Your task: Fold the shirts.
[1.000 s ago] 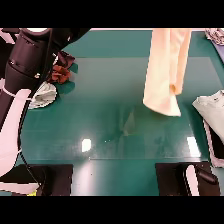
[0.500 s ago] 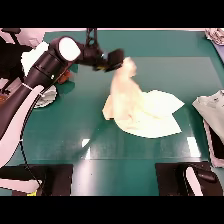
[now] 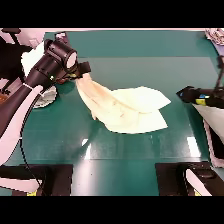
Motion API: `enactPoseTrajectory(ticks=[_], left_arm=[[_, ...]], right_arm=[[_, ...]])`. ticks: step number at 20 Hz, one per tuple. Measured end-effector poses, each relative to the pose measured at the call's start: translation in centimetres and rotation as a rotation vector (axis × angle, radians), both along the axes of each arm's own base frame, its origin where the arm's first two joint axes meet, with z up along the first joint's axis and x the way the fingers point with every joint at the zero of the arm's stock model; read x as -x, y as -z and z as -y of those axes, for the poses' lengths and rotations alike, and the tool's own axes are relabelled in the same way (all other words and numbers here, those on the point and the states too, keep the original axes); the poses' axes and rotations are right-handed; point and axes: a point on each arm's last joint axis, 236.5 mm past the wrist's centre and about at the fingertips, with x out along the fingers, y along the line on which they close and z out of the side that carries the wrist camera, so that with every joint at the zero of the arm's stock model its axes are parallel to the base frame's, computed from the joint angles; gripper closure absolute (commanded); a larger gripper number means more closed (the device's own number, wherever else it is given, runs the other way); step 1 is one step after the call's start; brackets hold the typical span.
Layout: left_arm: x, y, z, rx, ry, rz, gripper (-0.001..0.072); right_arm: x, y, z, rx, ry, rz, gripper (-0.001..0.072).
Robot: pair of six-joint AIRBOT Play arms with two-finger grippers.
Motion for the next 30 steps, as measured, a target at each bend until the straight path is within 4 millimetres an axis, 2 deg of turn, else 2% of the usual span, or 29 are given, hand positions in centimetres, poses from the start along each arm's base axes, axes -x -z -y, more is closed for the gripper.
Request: enactPoseTrajectory(ticks=[1, 4, 6, 9, 11, 14, 16, 18, 23, 26, 27, 28, 29, 30], left_arm=[[-0.1, 0.1, -0.7, -0.009, -0.018, 0.0, 0.0014], [-0.6, -0.1, -2.7, -0.042, -0.044, -0.004, 0.0014], [-1.1, -1.3, -4.6, -0.09, -0.024, 0.0, 0.0014], [-1.3, -3.8, -6.9, -0.185, 0.11, -0.029, 0.0014], [-0.1, -3.8, -6.4, -0.198, 0.254, -0.108, 0.0014], [2.2, -2.4, -3.1, -0.115, 0.478, -0.213, 0.0015], [3.4, -0.9, -0.8, -0.048, 0.608, -0.265, 0.0015], [4.6, 1.2, 0.7, -0.002, 0.693, -0.321, 0.0015], [6.4, 7.2, 1.2, 0.028, 0.753, -0.478, 0.0015], [6.5, 9.3, -0.4, -0.022, 0.709, -0.536, 0.0017], [6.4, 9.6, -1.3, -0.052, 0.685, -0.548, 0.0069], [6.4, 9.9, -2.1, -0.08, 0.664, -0.56, 0.0285], [6.3, 10.0, -2.7, -0.102, 0.649, -0.568, 0.0364], [6.3, 10.1, -3.0, -0.115, 0.639, -0.574, 0.0365]], right_arm=[[0.1, 1.0, -0.7, -0.002, -0.025, -0.038, 0.0393], [0.4, 3.3, -2.3, 0.0, -0.085, -0.119, 0.0391], [0.5, 4.4, -2.5, 0.02, -0.118, -0.151, 0.0391], [1.2, 5.5, -1.6, 0.091, -0.146, -0.19, 0.0391], [1.7, 5.5, -0.9, 0.136, -0.157, -0.196, 0.0391], [2.2, 4.6, -0.2, 0.176, -0.161, -0.172, 0.0391], [2.4, 3.8, 0.2, 0.2, -0.16, -0.145, 0.0391], [2.6, 3.0, 0.9, 0.229, -0.151, -0.12, 0.0391], [3.1, 2.2, 3.1, 0.263, -0.095, -0.108, 0.0391], [3.8, 2.9, 3.8, 0.263, -0.083, -0.156, 0.0391], [4.0, 3.2, 4.0, 0.262, -0.082, -0.173, 0.0391], [4.1, 3.5, 4.0, 0.262, -0.083, -0.189, 0.0391], [4.2, 3.7, 4.1, 0.26, -0.083, -0.202, 0.0391], [4.2, 4.0, 4.1, 0.259, -0.083, -0.214, 0.0391]])
